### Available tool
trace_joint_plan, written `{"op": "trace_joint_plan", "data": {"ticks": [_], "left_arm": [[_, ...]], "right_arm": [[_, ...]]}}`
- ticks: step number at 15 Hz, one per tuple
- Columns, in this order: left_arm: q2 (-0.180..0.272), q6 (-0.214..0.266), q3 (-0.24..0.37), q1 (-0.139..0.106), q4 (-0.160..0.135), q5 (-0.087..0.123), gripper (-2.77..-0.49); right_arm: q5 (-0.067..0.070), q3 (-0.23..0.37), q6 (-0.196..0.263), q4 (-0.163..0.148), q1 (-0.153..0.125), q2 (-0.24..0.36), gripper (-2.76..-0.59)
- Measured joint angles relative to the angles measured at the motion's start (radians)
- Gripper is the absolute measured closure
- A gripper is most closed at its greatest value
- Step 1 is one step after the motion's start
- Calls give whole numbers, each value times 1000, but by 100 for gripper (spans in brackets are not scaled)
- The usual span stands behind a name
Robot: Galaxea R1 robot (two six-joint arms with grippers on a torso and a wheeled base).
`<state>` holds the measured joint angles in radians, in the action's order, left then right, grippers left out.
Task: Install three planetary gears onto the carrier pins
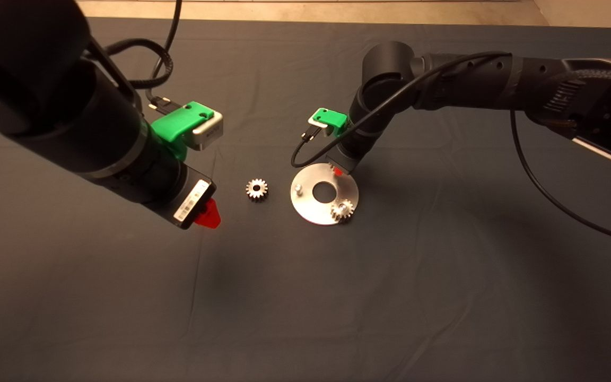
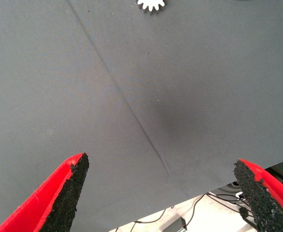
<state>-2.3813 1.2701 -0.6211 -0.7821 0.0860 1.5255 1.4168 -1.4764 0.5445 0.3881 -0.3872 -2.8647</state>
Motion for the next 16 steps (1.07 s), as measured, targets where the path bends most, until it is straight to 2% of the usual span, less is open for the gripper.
{"op": "trace_joint_plan", "data": {"ticks": [5,8,16], "left_arm": [[0,0,0,0,0,0,-217],[0,0,0,0,0,0,-217],[0,0,0,0,0,0,-217]], "right_arm": [[4,8,3,5,2,0,-92],[-1,10,4,11,16,-1,-92],[2,10,4,12,16,-3,-92]]}}
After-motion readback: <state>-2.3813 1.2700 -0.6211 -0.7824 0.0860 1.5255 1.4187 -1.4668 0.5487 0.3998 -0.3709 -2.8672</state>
